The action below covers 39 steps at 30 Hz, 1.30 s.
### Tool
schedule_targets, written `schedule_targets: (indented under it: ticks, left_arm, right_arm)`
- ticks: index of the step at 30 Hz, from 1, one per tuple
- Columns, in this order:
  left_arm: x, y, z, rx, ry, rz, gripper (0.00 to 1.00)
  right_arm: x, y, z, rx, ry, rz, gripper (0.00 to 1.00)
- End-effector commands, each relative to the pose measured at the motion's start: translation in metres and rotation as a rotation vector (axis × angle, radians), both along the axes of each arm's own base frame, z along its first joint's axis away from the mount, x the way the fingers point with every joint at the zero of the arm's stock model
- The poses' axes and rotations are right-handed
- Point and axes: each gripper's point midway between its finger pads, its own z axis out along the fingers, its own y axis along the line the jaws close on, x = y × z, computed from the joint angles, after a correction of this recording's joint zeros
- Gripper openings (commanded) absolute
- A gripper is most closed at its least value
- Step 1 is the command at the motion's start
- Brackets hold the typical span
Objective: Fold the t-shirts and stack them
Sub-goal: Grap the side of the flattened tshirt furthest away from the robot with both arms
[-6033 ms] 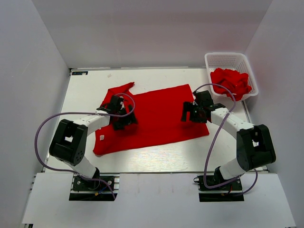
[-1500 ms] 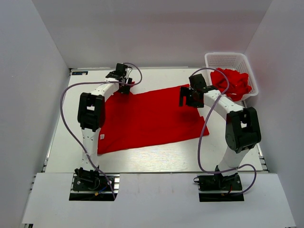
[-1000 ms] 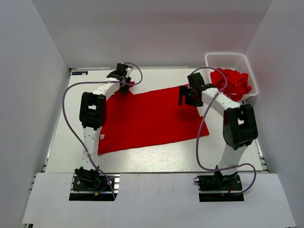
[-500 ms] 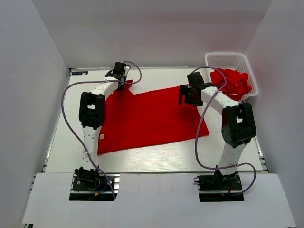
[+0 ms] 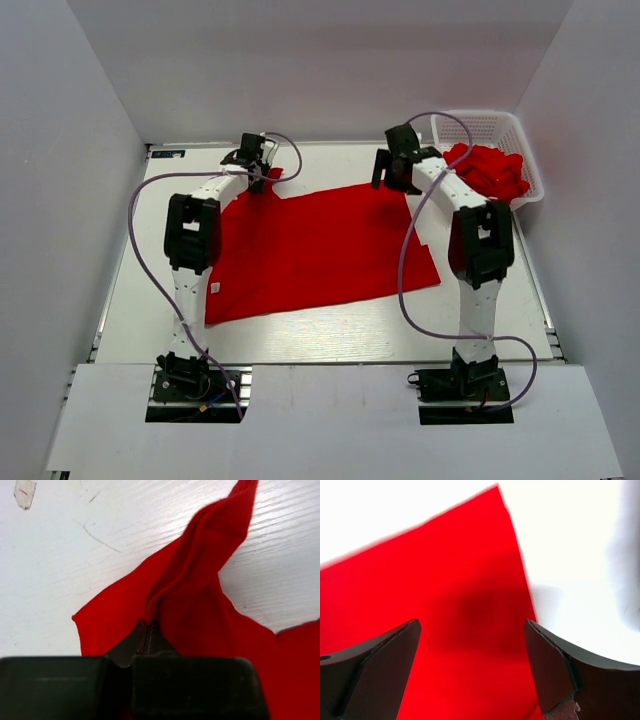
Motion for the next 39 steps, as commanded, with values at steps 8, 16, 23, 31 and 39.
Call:
schedule_targets:
  ticks: [8,16,23,31,39]
  left_arm:
    - [-0.005,-0.006,0.070,-0.026,-0.100,-0.086,0.00]
    - [-0.031,-0.005,0.068,-0.042,-0.088,-0.115,0.00]
    - [-0.038,-0.005,0.071,-0.049,-0.091,-0.121,0.00]
    - [-0.041,0.001,0.077,-0.021,-0.097,-0.107,0.00]
    - [-0.059,0.005,0.079,-0.024,-0.080,-0.100,0.00]
  right_arm:
    - [0.082,-0.016,-0.007,-0.130,-0.156,-0.142,0.90]
    - [0.121,-0.014,-0.023,-0.110,-0.249,-0.161,0.90]
    - [0.132,-0.017,-0.032,-0.063,-0.279,-0.200,0.90]
    - [0.126,-0.020,-0.056,-0.041,-0.227,-0.188,0.85]
    - [0.114,-0.016,-0.079,-0.008,-0.165,-0.168,0.66]
